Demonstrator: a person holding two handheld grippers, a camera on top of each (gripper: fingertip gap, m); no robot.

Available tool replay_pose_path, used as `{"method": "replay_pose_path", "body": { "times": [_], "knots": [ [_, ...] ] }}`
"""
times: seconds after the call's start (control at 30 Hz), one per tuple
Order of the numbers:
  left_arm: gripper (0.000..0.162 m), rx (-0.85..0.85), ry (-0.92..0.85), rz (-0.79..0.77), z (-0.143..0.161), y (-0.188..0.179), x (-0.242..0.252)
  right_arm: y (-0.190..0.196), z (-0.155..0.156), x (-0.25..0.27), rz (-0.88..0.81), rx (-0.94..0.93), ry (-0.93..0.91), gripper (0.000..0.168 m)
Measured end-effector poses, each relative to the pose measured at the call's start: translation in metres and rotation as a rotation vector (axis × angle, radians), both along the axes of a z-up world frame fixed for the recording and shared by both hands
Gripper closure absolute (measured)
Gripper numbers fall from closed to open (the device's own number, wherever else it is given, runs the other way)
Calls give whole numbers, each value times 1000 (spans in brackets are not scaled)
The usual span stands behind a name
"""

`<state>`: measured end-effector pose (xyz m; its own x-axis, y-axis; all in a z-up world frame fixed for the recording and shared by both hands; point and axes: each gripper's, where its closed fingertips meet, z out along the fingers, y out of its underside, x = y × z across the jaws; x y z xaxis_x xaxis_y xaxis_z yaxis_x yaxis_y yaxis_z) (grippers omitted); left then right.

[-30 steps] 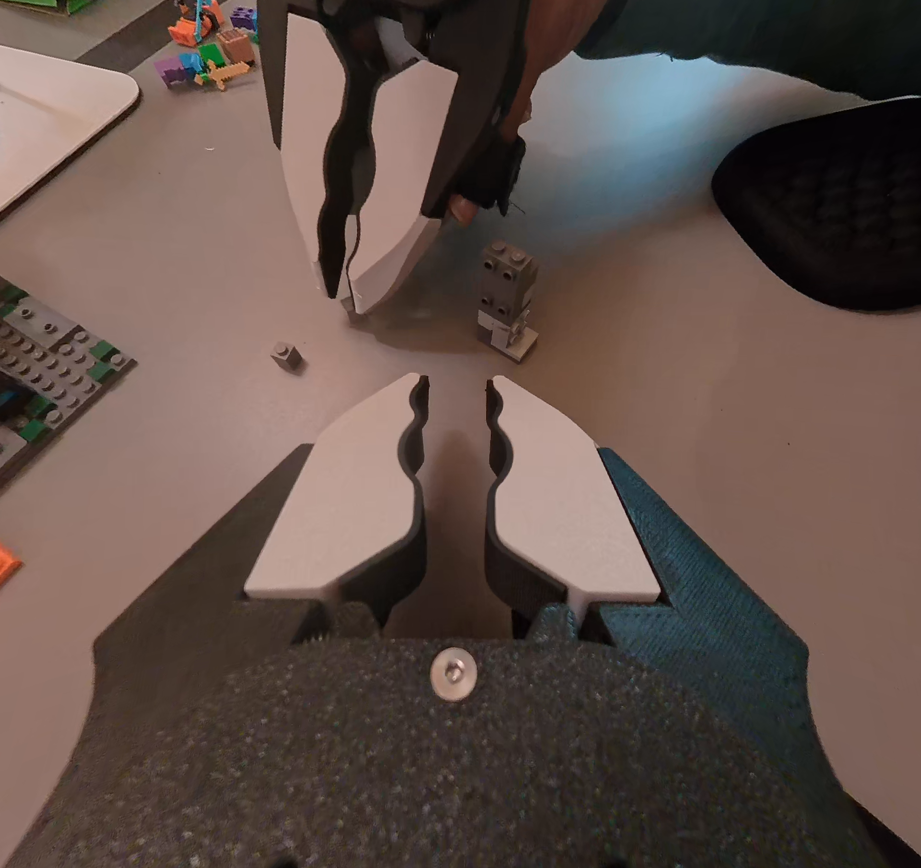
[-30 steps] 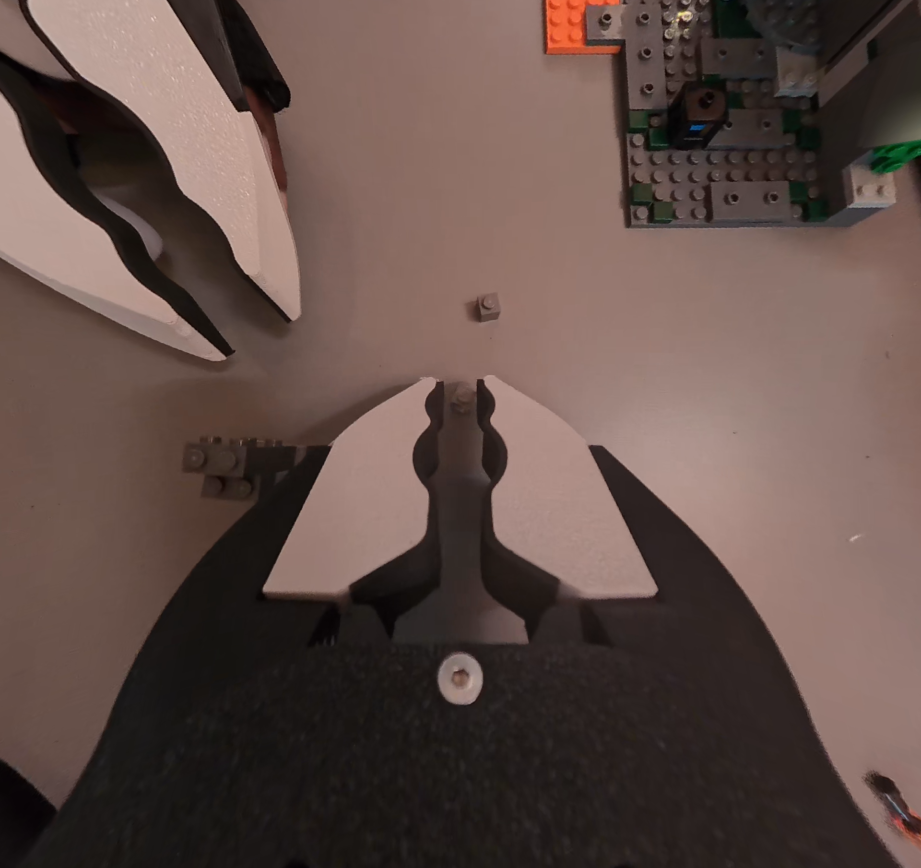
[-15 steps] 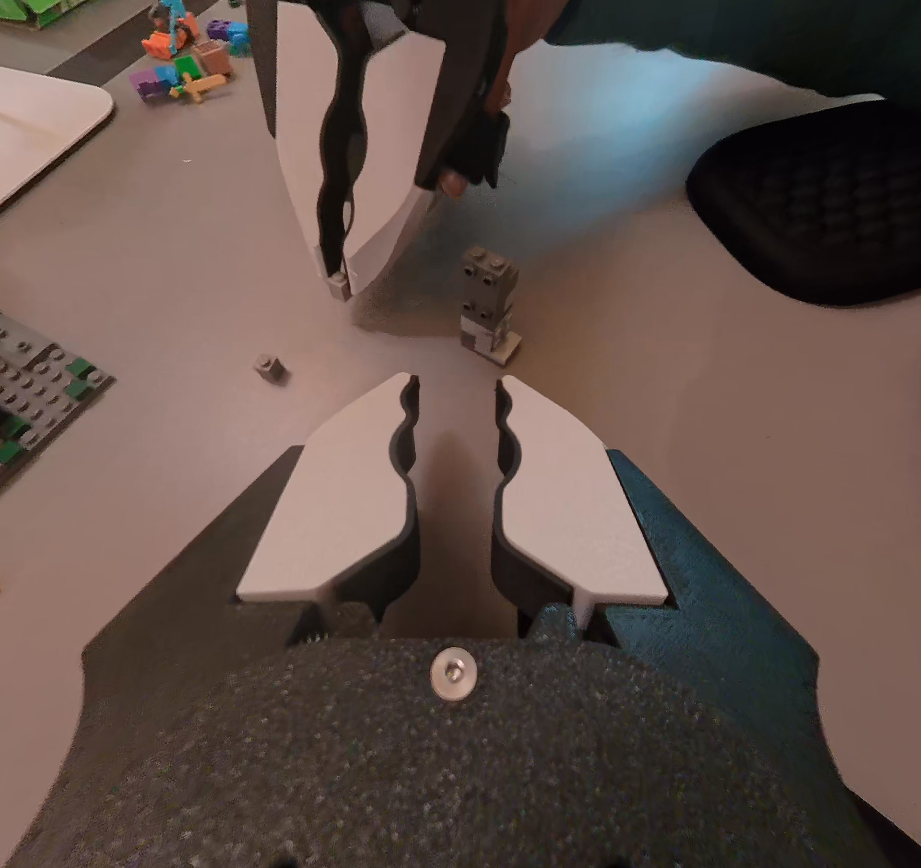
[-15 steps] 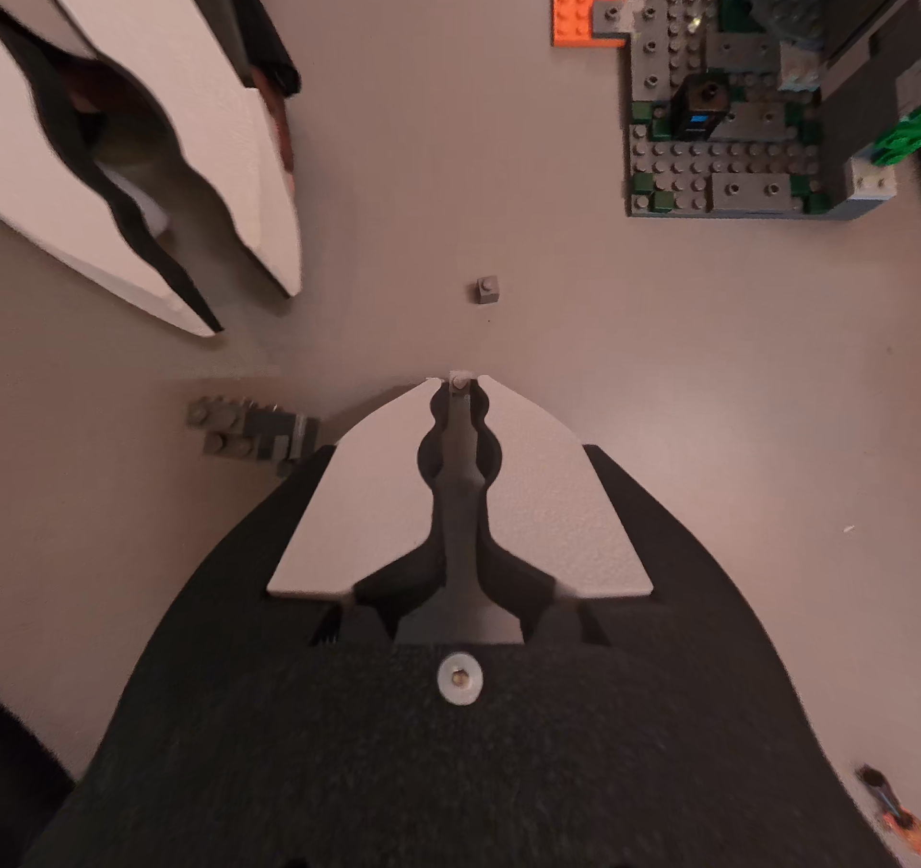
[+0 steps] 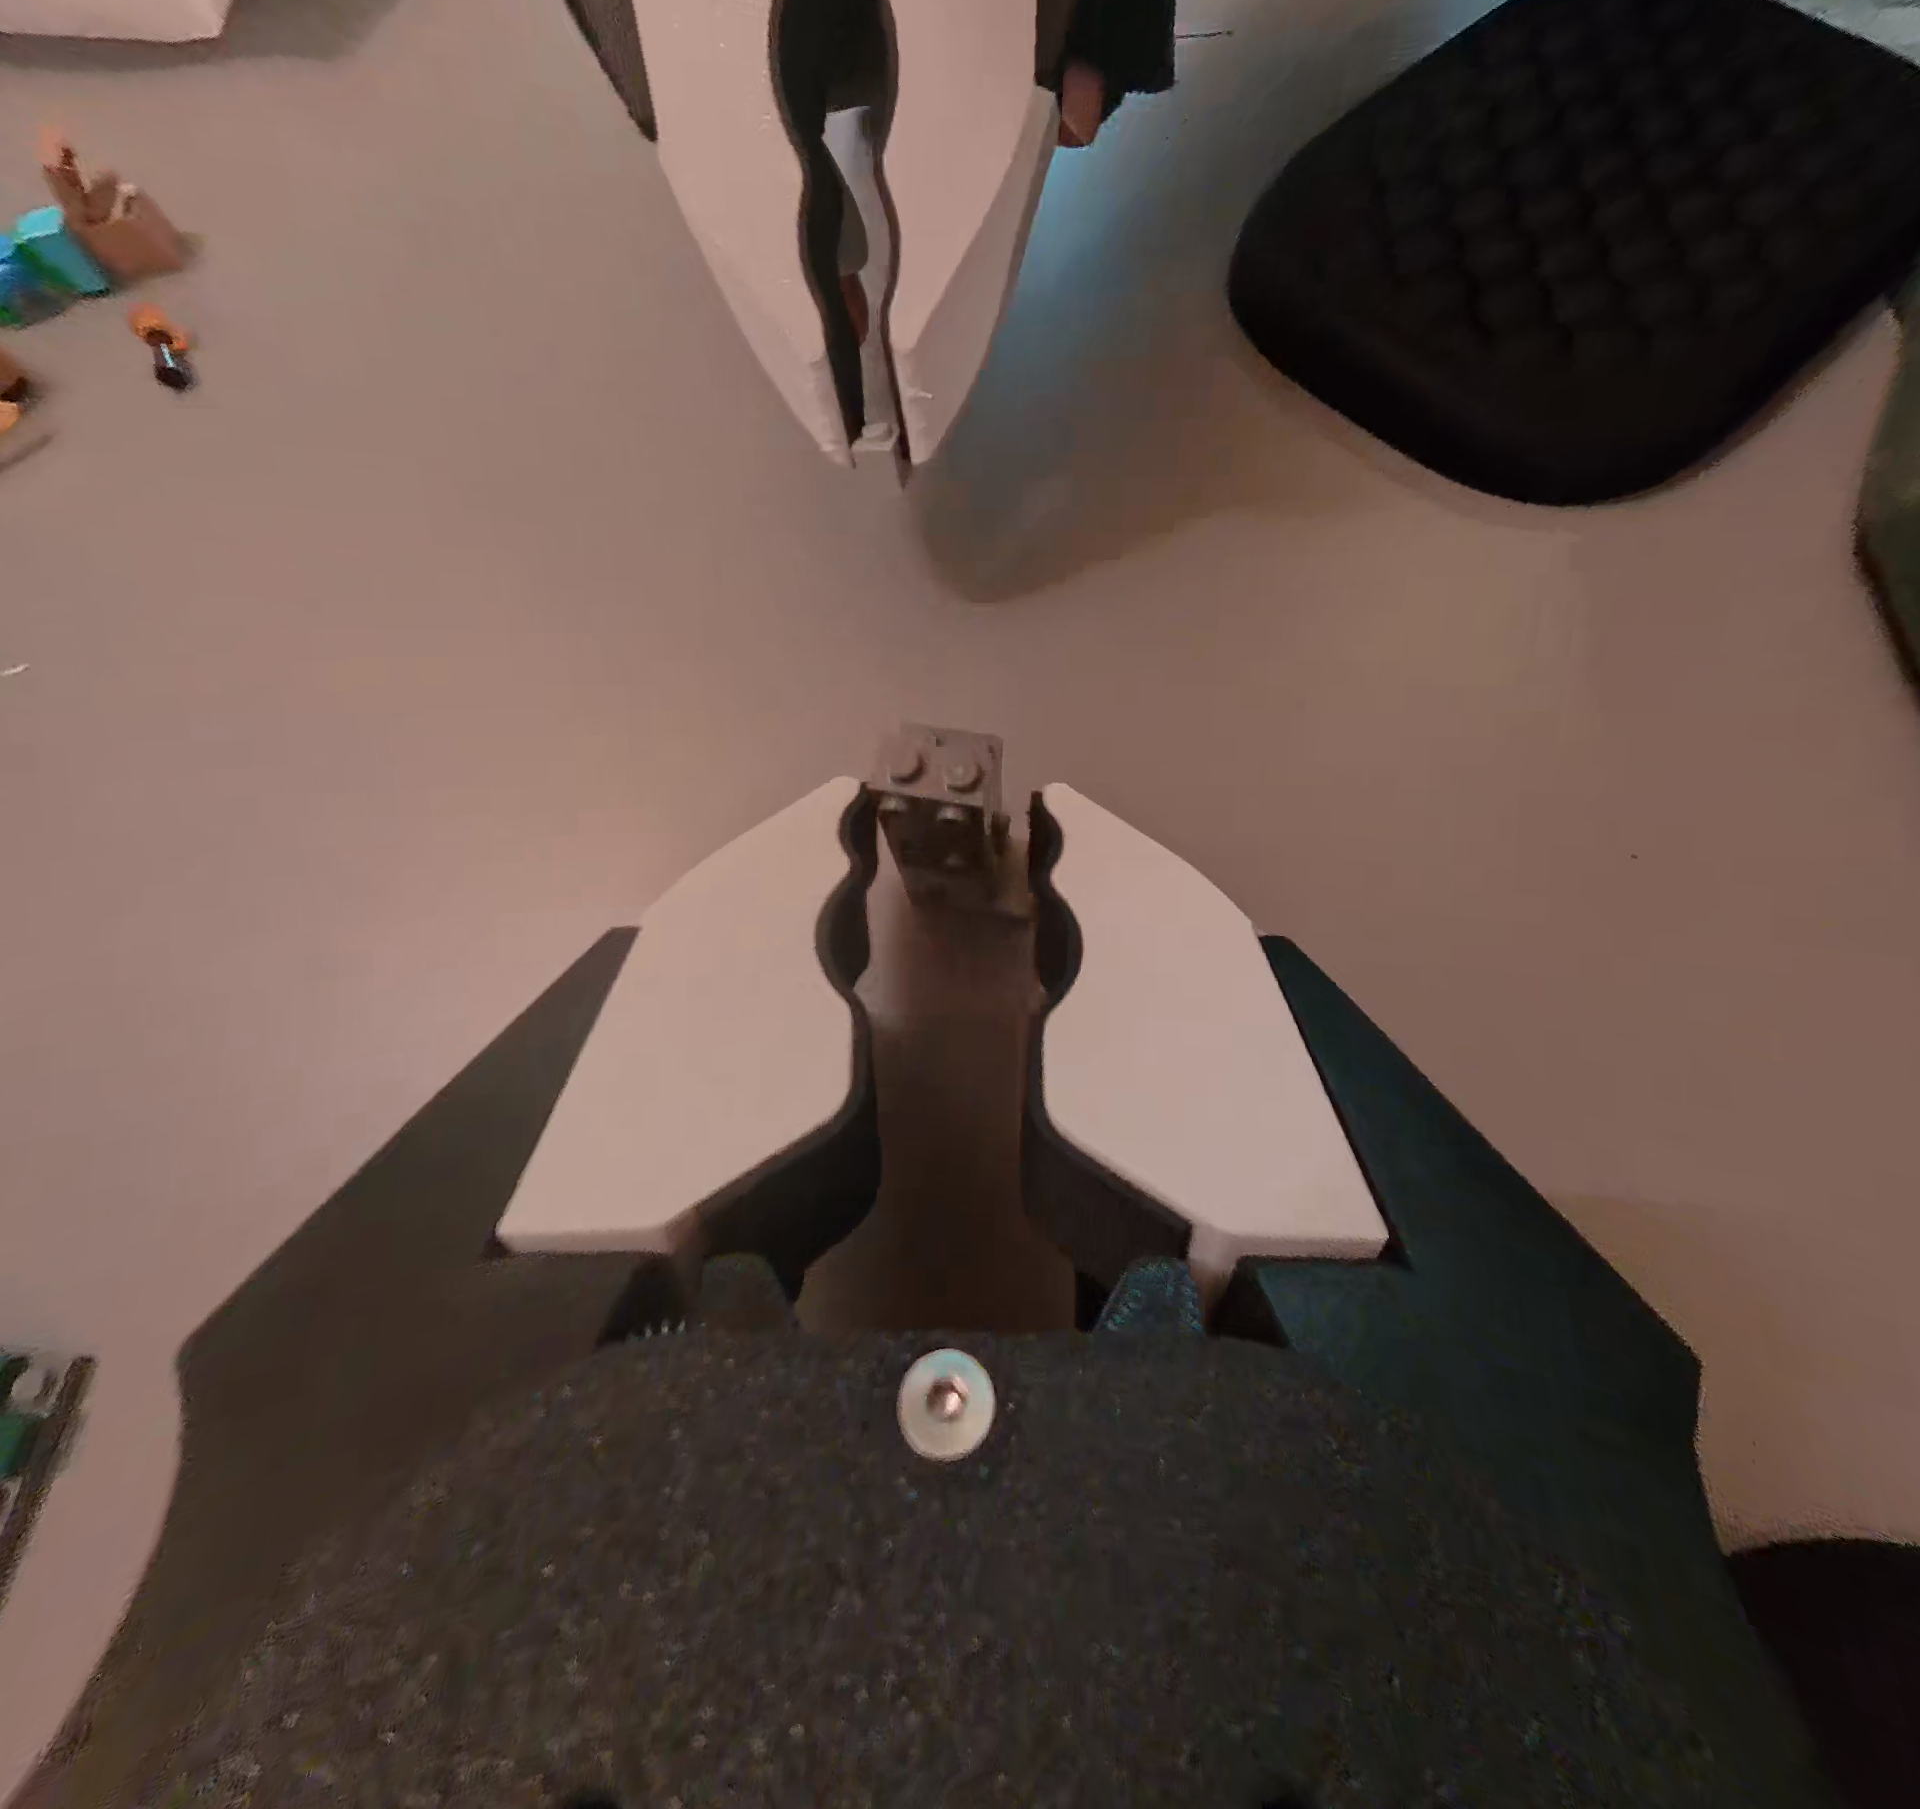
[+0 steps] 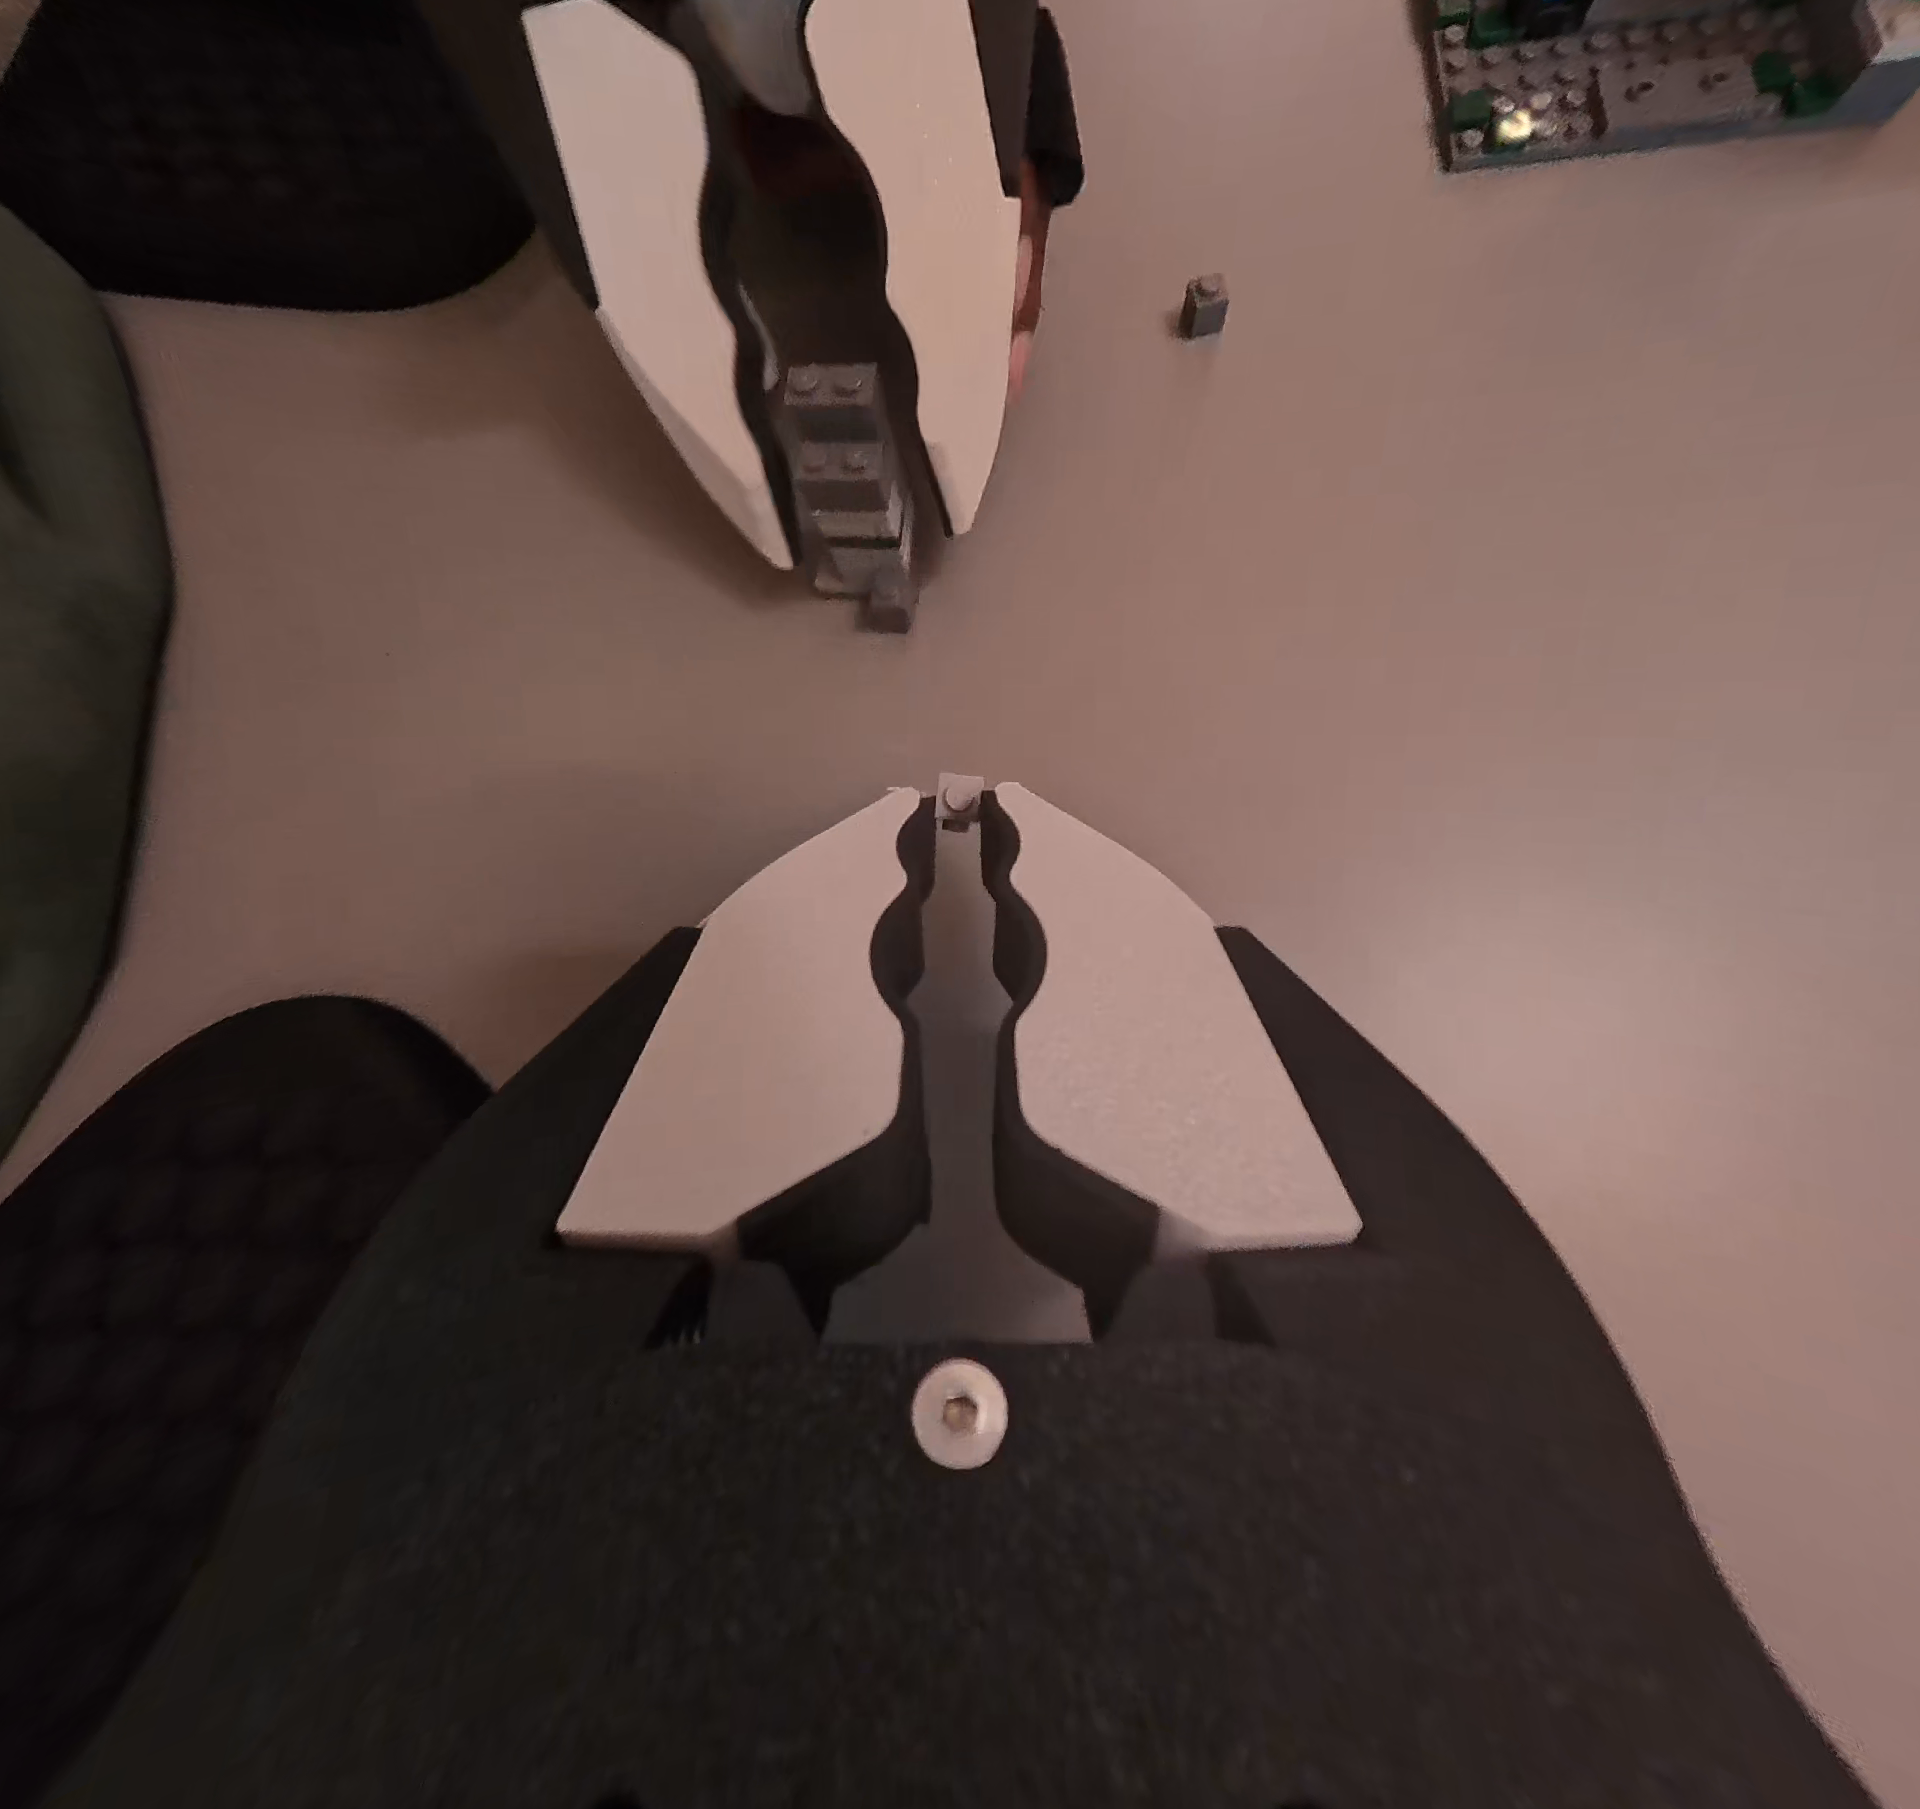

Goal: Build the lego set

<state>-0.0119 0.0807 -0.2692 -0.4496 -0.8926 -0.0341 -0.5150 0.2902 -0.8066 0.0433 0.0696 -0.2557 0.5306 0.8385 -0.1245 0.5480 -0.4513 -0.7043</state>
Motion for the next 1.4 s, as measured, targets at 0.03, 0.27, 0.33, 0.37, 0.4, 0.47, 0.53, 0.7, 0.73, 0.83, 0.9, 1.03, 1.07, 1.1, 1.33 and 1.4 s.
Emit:
{"method": "replay_pose_path", "body": {
  "times": [0.03, 0.27, 0.33, 0.37, 0.4, 0.47, 0.53, 0.7, 0.73, 0.83, 0.9, 1.03, 1.07, 1.1, 1.33, 1.4],
  "knots": [
    [141, 4, -1, 3, 1, 1, 1, -3, 0, 2, -6, 1, 2, 161],
    [144, 77, 9, 303, 3, 21, 10, -9, 0, 3, -21, 10, 48, 161],
    [144, 87, 8, 387, 2, 23, 10, -7, 0, 1, -14, 14, 48, 161],
    [143, 94, 6, 416, 2, 23, 10, -6, 1, -1, -9, 18, 48, 161],
    [143, 100, 4, 442, 3, 24, 9, -4, 1, -3, -4, 22, 49, 161],
    [143, 102, -2, 471, 2, 25, 9, -3, 3, -8, 8, 31, 49, 161],
    [138, 92, -5, 476, 2, 24, 9, -2, 5, -11, 15, 39, 46, 161],
    [129, 3, -45, 463, 15, 20, 0, -5, 9, -11, 23, 46, 43, 161],
    [129, 1, -59, 462, 19, 20, -2, -5, 11, -10, 24, 48, 43, 161],
    [130, -10, -107, 455, 27, 22, -9, -5, 16, -11, 35, 57, 61, 161],
    [129, -21, -117, 459, 29, 23, -12, -4, 19, -12, 38, 55, 70, 161],
    [129, 3, -153, 471, 34, 28, -16, -1, 26, -19, 65, 59, 79, 161],
    [130, 18, -161, 474, 35, 29, -17, 0, 27, -22, 77, 60, 85, 161],
    [131, 31, -170, 472, 36, 30, -17, 0, 29, -25, 89, 60, 92, 161],
    [142, 83, -207, 426, 38, 18, -16, 4, 39, -43, 165, -17, 222, 161],
    [145, 93, -222, 388, 39, 9, -15, 3, 43, -47, 189, -37, 271, 161]
  ]
}}
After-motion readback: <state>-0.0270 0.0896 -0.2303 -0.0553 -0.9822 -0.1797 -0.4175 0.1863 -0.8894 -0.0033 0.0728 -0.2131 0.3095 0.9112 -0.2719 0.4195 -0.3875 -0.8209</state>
